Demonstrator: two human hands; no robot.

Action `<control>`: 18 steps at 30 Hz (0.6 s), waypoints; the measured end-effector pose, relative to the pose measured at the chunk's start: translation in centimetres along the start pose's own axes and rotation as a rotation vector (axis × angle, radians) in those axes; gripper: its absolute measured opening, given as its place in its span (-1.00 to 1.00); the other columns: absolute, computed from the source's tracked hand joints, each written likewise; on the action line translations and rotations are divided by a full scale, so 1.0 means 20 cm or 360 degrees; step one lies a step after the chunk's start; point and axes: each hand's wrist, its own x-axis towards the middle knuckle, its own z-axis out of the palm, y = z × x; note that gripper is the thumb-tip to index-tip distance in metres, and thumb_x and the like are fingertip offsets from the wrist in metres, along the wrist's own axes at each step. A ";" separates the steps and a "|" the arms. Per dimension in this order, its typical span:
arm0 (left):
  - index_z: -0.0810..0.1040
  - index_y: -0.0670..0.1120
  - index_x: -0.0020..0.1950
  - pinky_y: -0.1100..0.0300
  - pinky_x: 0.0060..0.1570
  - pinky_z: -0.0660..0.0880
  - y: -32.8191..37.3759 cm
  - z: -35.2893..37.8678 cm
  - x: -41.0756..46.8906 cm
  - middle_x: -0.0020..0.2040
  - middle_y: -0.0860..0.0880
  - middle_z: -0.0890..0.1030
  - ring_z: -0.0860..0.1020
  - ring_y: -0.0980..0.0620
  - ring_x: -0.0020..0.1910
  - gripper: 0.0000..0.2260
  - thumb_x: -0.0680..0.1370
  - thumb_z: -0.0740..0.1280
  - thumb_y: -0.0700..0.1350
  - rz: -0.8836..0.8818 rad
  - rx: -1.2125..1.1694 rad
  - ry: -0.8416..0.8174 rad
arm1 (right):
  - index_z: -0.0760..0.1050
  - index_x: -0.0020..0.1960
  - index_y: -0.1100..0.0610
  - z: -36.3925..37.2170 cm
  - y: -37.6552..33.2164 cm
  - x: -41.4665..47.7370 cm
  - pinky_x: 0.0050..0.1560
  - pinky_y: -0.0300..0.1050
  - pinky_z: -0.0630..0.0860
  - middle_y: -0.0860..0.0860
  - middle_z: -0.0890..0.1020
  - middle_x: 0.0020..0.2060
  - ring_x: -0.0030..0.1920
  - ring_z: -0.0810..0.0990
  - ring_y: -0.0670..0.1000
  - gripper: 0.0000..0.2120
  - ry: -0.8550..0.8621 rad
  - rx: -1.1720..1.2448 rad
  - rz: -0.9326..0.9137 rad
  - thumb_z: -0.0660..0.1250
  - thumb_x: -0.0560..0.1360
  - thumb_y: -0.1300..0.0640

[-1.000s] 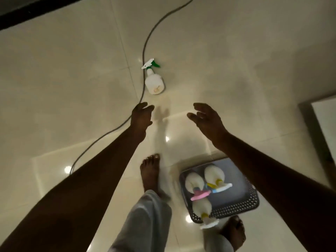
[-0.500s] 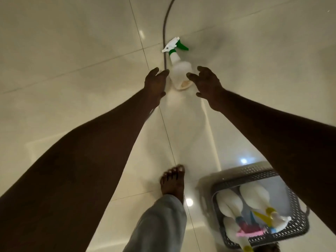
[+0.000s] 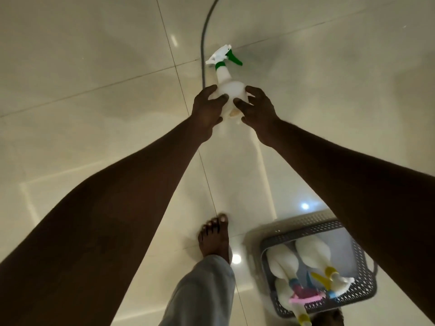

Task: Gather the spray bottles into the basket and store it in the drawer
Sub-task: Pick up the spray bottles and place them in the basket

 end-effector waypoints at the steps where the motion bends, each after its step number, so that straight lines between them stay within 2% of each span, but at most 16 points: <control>1: 0.40 0.02 0.53 -0.08 0.24 0.63 0.00 0.00 -0.04 0.43 -0.08 0.50 0.56 -0.20 0.35 -0.50 0.60 0.43 -0.13 0.0025 -0.0018 -0.0021 | 0.32 0.51 0.18 -0.02 -0.01 -0.04 0.38 0.21 0.53 0.19 0.49 0.43 0.40 0.52 0.23 -0.45 -0.0003 0.0023 -0.0018 0.43 0.58 0.23; 4: 0.45 0.00 0.48 0.11 -0.02 0.70 0.02 0.02 -0.20 0.19 -0.04 0.63 0.65 -0.17 0.24 -0.51 0.57 0.47 -0.16 0.0100 -0.0017 -0.0079 | 0.34 0.50 0.18 -0.11 -0.03 -0.19 0.35 0.20 0.56 0.18 0.50 0.42 0.38 0.54 0.21 -0.43 0.0003 -0.0036 -0.0085 0.46 0.55 0.24; 7: 0.48 0.02 0.45 0.06 0.09 0.68 0.00 0.04 -0.36 0.25 -0.09 0.64 0.65 -0.11 0.25 -0.48 0.52 0.53 -0.13 0.0207 0.0127 -0.0124 | 0.32 0.52 0.13 -0.23 -0.04 -0.34 0.32 0.12 0.59 0.14 0.52 0.41 0.35 0.57 0.16 -0.36 0.0004 -0.0160 -0.0126 0.50 0.52 0.23; 10: 0.48 0.05 0.45 0.13 0.05 0.68 -0.03 0.09 -0.56 0.27 -0.04 0.60 0.63 -0.06 0.26 -0.42 0.47 0.58 -0.10 0.0314 0.0237 -0.0149 | 0.30 0.56 0.11 -0.37 -0.01 -0.51 0.36 0.07 0.56 0.13 0.53 0.42 0.35 0.58 0.13 -0.29 -0.0025 -0.0239 -0.0169 0.53 0.49 0.24; 12: 0.45 0.05 0.50 0.09 0.12 0.68 -0.07 0.13 -0.69 0.30 -0.04 0.58 0.62 -0.06 0.29 -0.36 0.46 0.59 -0.11 0.0352 0.0276 -0.0163 | 0.29 0.58 0.12 -0.46 0.02 -0.62 0.36 0.03 0.55 0.12 0.52 0.42 0.35 0.58 0.12 -0.25 -0.0058 -0.0229 -0.0194 0.54 0.48 0.25; 15: 0.40 -0.02 0.57 -0.04 0.29 0.61 -0.13 0.22 -0.93 0.39 -0.09 0.54 0.57 -0.08 0.36 -0.28 0.46 0.59 -0.16 0.0373 0.0315 -0.0159 | 0.29 0.57 0.09 -0.60 0.06 -0.82 0.23 -0.12 0.58 0.06 0.53 0.37 0.31 0.59 0.09 -0.25 -0.0126 -0.0220 -0.0261 0.54 0.47 0.27; 18: 0.39 -0.12 0.57 0.06 0.29 0.59 -0.22 0.31 -1.17 0.39 -0.04 0.56 0.64 -0.02 0.27 -0.28 0.46 0.58 -0.22 0.0387 0.0319 -0.0202 | 0.30 0.56 0.08 -0.76 0.14 -1.01 0.25 -0.09 0.58 -0.01 0.53 0.29 0.28 0.59 0.06 -0.24 -0.0192 -0.0234 -0.0322 0.54 0.46 0.30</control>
